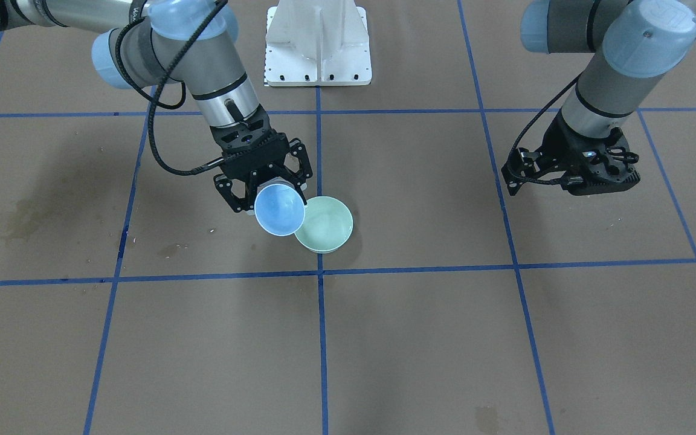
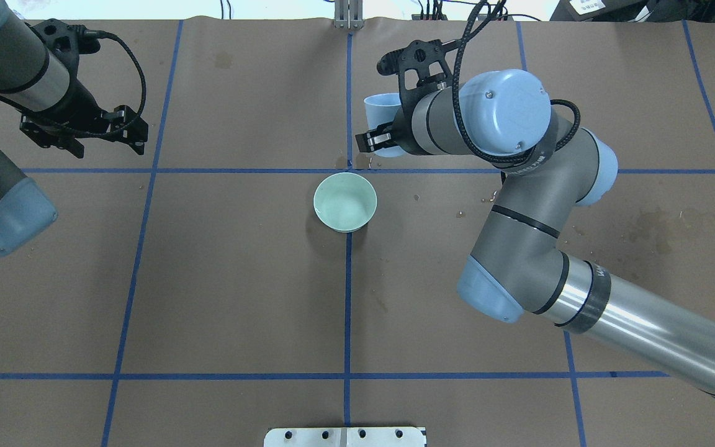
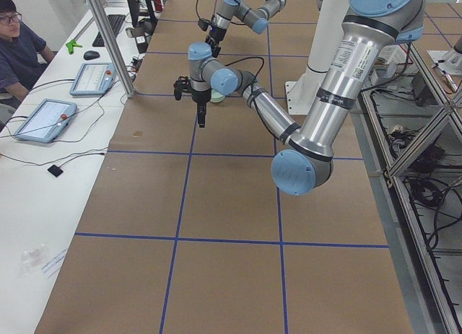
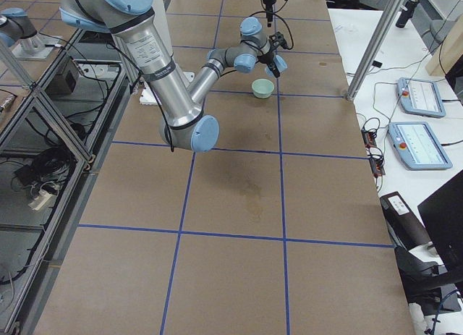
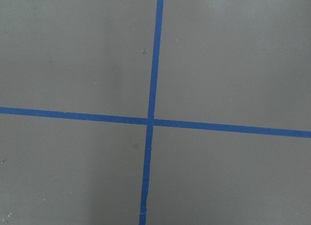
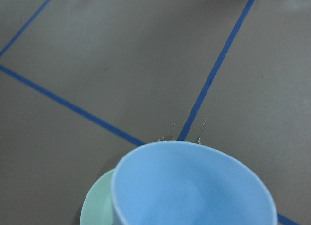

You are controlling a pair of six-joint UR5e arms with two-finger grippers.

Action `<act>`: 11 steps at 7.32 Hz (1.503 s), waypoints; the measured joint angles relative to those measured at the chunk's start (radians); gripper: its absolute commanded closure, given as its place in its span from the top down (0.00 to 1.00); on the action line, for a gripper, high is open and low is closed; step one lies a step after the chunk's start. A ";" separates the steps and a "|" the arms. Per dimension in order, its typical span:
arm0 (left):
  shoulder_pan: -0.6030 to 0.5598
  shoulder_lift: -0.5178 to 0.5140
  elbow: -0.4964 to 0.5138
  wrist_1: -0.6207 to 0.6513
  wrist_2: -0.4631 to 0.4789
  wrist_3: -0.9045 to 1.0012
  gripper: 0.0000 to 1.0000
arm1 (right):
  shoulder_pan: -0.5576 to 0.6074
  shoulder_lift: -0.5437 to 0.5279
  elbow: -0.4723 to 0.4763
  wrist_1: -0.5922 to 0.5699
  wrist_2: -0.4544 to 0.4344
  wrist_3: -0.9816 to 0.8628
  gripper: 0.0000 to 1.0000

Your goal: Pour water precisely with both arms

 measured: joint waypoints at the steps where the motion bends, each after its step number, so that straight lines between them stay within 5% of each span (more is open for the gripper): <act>1: 0.001 -0.002 0.002 0.000 0.000 -0.001 1.00 | 0.002 -0.056 0.051 0.001 -0.121 0.080 0.00; 6: 0.001 -0.005 -0.012 0.001 -0.001 -0.027 1.00 | 0.006 -0.495 0.213 -0.054 -0.668 0.482 0.00; 11: 0.002 -0.004 -0.021 0.001 0.001 -0.039 1.00 | -0.095 -0.661 0.077 -0.053 -0.952 0.768 0.00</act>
